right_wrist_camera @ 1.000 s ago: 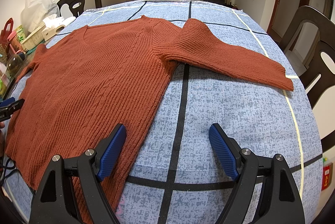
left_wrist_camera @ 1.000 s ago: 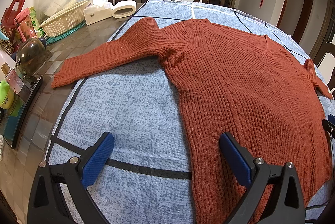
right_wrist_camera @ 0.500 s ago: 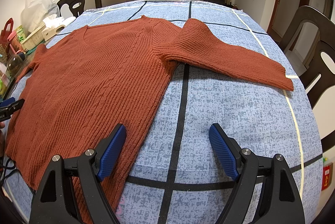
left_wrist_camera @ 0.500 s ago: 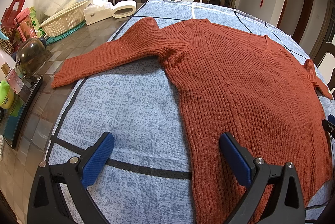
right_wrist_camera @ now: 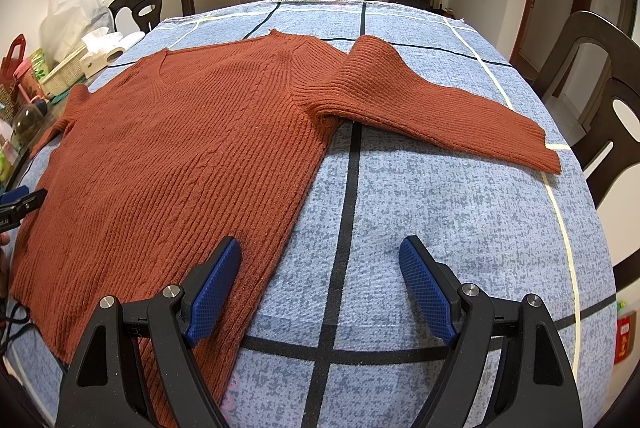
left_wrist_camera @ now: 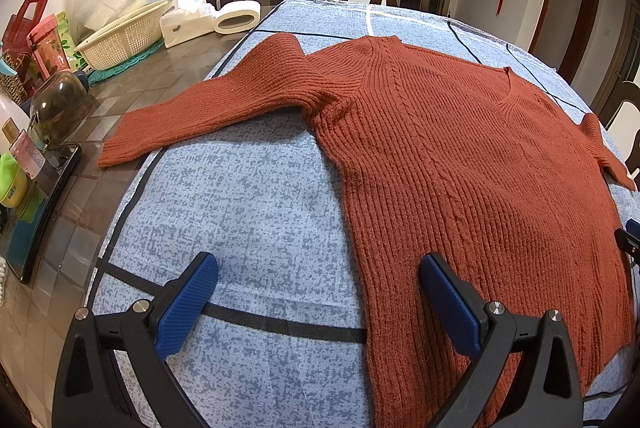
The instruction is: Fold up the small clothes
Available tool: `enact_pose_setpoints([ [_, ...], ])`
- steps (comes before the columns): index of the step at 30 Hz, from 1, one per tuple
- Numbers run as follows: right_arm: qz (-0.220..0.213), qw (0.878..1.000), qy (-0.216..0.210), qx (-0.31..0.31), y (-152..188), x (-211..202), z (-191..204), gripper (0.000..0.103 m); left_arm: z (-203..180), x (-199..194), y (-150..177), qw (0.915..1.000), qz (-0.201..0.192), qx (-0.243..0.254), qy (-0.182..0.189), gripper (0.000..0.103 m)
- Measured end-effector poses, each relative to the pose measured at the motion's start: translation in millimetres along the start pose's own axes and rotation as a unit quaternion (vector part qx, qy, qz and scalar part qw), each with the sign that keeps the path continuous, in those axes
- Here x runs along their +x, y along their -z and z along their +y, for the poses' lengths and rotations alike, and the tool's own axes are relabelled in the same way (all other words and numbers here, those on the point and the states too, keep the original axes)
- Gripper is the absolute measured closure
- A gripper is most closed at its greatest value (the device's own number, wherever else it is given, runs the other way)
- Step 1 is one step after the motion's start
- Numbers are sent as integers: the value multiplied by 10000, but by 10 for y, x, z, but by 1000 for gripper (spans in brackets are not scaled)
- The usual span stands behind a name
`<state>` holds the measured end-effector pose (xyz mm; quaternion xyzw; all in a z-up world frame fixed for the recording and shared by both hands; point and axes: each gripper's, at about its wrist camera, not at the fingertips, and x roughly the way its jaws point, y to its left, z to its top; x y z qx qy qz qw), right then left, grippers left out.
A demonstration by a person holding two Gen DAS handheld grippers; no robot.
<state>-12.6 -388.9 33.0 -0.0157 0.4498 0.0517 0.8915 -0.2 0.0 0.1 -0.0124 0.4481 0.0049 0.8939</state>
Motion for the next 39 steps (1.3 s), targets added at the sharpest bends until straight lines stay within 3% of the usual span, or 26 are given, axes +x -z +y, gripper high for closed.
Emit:
enact_pose_setpoints([
  [28, 23, 9999, 36, 164, -43, -40, -4, 21, 26, -45, -31, 10000, -73, 23, 38, 4],
  [35, -328, 9994, -94, 7, -227, -189, 144, 22, 465, -188, -314, 9980, -508, -363, -126, 5],
  [39, -372, 9988, -292, -115, -321, -131, 303, 22, 861, -85, -458, 9943, -566, -807, -407, 16],
])
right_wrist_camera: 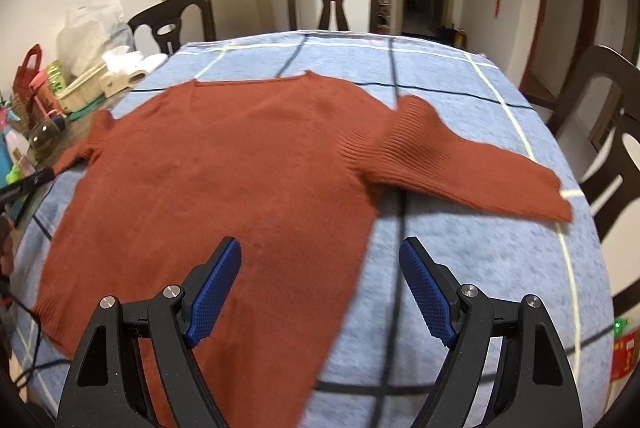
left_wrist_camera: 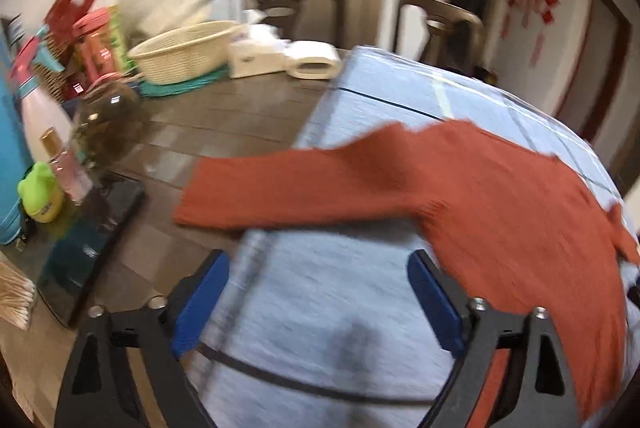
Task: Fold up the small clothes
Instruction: 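Grasp a sweater sleeve cuff with the left gripper and fold it across the body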
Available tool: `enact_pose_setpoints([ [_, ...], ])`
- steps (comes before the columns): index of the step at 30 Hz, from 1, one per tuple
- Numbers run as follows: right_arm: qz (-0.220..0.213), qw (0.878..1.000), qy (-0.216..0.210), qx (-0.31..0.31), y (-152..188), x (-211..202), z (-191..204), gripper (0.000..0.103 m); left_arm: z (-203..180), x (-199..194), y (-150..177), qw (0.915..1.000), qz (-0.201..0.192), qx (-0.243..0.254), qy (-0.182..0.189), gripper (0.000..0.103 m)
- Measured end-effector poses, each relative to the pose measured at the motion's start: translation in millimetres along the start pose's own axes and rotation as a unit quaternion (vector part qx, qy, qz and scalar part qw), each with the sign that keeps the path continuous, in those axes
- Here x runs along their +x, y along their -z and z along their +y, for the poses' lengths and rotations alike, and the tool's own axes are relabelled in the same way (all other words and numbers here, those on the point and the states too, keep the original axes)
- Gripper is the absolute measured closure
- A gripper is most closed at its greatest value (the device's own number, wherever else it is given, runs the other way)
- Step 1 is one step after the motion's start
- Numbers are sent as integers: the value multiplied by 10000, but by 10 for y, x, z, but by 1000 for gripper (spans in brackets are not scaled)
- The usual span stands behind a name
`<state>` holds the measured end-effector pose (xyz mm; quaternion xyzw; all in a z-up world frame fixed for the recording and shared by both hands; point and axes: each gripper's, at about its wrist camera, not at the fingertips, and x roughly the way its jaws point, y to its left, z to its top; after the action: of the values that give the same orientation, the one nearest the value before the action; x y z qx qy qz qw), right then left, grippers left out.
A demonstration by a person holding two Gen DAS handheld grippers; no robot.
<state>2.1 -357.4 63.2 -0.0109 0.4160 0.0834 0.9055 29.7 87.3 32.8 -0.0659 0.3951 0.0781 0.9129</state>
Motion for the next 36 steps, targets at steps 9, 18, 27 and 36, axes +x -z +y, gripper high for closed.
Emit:
enact_pose_setpoints([
  [9, -36, 9996, -252, -127, -147, 151, 190, 22, 651, 519, -153, 9952, 300, -826, -433, 36],
  [18, 68, 9994, -298, -174, -178, 262, 241, 22, 661, 590, -243, 9959, 352, -761, -327, 90],
  [27, 20, 9992, -359, -192, -205, 220, 242, 22, 191, 14, -650, 9941, -303, -436, 943, 92],
  [36, -123, 9982, -567, -125, -295, 130, 259, 22, -1159, -103, -802, 9603, -257, 449, 2740, 92],
])
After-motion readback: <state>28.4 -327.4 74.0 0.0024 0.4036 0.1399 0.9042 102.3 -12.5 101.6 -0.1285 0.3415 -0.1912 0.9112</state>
